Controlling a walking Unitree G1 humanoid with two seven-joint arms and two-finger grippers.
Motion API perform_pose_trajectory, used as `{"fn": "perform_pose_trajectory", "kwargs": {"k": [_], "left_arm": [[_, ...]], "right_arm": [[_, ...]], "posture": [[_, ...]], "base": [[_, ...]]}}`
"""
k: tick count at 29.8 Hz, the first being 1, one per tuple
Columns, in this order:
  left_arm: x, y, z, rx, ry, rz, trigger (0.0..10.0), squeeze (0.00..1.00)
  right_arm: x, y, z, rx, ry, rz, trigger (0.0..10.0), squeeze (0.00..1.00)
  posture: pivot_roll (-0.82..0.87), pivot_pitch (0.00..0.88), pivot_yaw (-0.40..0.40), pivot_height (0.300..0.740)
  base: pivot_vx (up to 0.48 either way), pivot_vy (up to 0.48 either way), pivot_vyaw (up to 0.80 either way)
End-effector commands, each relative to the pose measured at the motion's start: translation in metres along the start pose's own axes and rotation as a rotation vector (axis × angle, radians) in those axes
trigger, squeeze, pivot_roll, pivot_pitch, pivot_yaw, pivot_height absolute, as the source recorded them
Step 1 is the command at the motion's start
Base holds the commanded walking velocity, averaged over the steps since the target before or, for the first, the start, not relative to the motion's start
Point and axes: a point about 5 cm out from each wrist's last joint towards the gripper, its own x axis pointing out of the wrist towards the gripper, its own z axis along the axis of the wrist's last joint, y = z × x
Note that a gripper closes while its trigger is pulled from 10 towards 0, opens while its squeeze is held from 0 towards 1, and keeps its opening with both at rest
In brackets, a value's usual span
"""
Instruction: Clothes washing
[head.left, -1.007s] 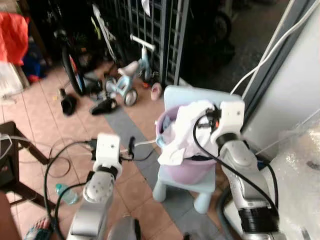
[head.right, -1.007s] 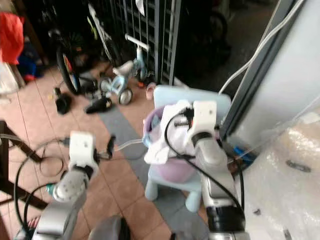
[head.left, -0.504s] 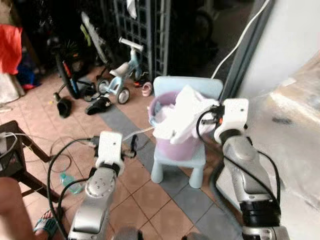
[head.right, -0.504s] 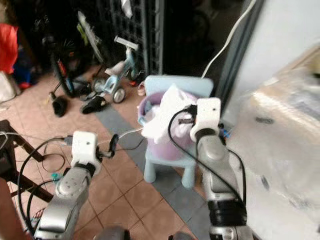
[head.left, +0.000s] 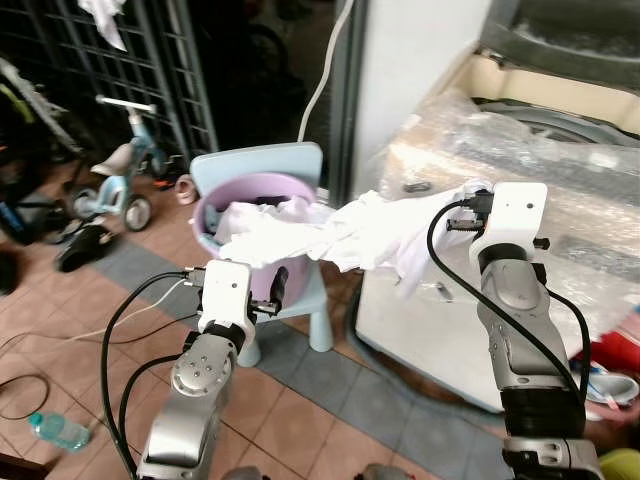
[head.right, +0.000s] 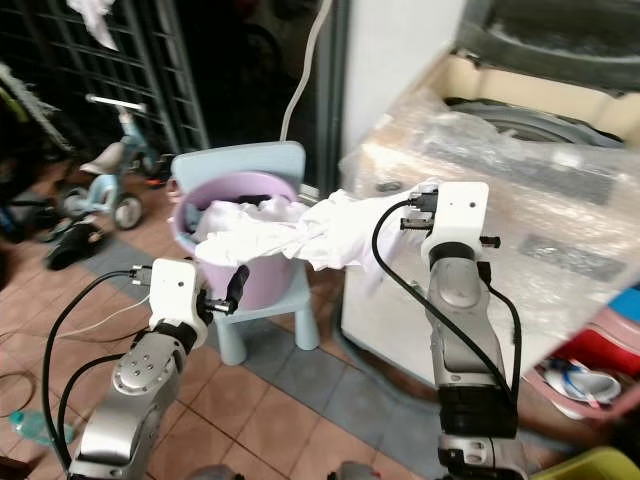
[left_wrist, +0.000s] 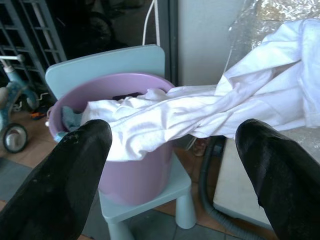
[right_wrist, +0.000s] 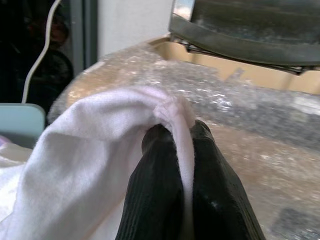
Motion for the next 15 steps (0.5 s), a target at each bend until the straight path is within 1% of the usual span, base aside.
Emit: {"fn": "perform_pose_trajectory", "kwargs": {"k": [1, 2, 4, 5, 6, 7, 8, 11, 13, 15], "left_arm": [[0.000, 0.004, 0.006, 0.004, -0.027, 0.002, 10.0, 0.00], [0.000, 0.004, 0.006, 0.002, -0.028, 0.001, 10.0, 0.00], [0.000, 0.004, 0.006, 0.000, -0.029, 0.001, 10.0, 0.00], [0.001, 0.004, 0.006, 0.016, -0.024, -0.002, 10.0, 0.00], [0.001, 0.004, 0.006, 0.016, -0.024, -0.002, 10.0, 0.00], [0.001, 0.003, 0.006, 0.014, -0.025, -0.006, 10.0, 0.00], [0.001, 0.003, 0.006, 0.011, -0.026, -0.007, 10.0, 0.00], [0.001, 0.004, 0.006, 0.004, -0.027, 0.000, 10.0, 0.00], [0.001, 0.005, 0.006, 0.003, -0.027, 0.003, 10.0, 0.00], [0.001, 0.006, 0.006, -0.002, -0.028, 0.006, 10.0, 0.00]], "right_arm": [[0.006, 0.000, 0.014, -0.003, -0.060, -0.012, 10.0, 0.00], [0.006, 0.001, 0.015, -0.007, -0.065, -0.009, 10.0, 0.00], [0.007, 0.001, 0.016, -0.011, -0.073, 0.002, 10.0, 0.00], [0.007, 0.007, 0.020, 0.046, -0.086, 0.071, 10.0, 0.00], [0.007, 0.007, 0.020, 0.046, -0.086, 0.071, 10.0, 0.00], [0.006, 0.014, 0.023, 0.050, -0.101, 0.118, 10.0, 0.00], [0.005, 0.017, 0.025, 0.041, -0.112, 0.132, 10.0, 0.00], [0.004, 0.024, 0.031, 0.017, -0.151, 0.169, 10.0, 0.00], [0.004, 0.025, 0.032, 0.012, -0.160, 0.178, 10.0, 0.00], [0.008, 0.030, 0.049, -0.043, -0.249, 0.237, 10.0, 0.00]], "posture": [[-0.02, 0.000, 0.010, 0.740], [-0.02, 0.000, 0.010, 0.740], [-0.02, 0.000, 0.011, 0.740], [-0.02, 0.000, 0.012, 0.740], [-0.02, 0.000, 0.012, 0.740], [-0.02, 0.000, 0.012, 0.740], [-0.02, 0.000, 0.012, 0.740], [-0.02, 0.000, 0.012, 0.740], [-0.02, 0.000, 0.013, 0.740], [-0.02, 0.000, 0.015, 0.740]], "base": [[0.000, 0.000, -0.80], [0.000, 0.000, -0.80], [0.262, 0.000, -0.80], [0.281, 0.000, -0.59], [0.281, 0.000, -0.59], [0.281, 0.000, 0.00], [0.281, 0.000, 0.00], [0.286, 0.000, 0.00], [0.289, 0.000, 0.00], [0.339, 0.000, 0.00]]}}
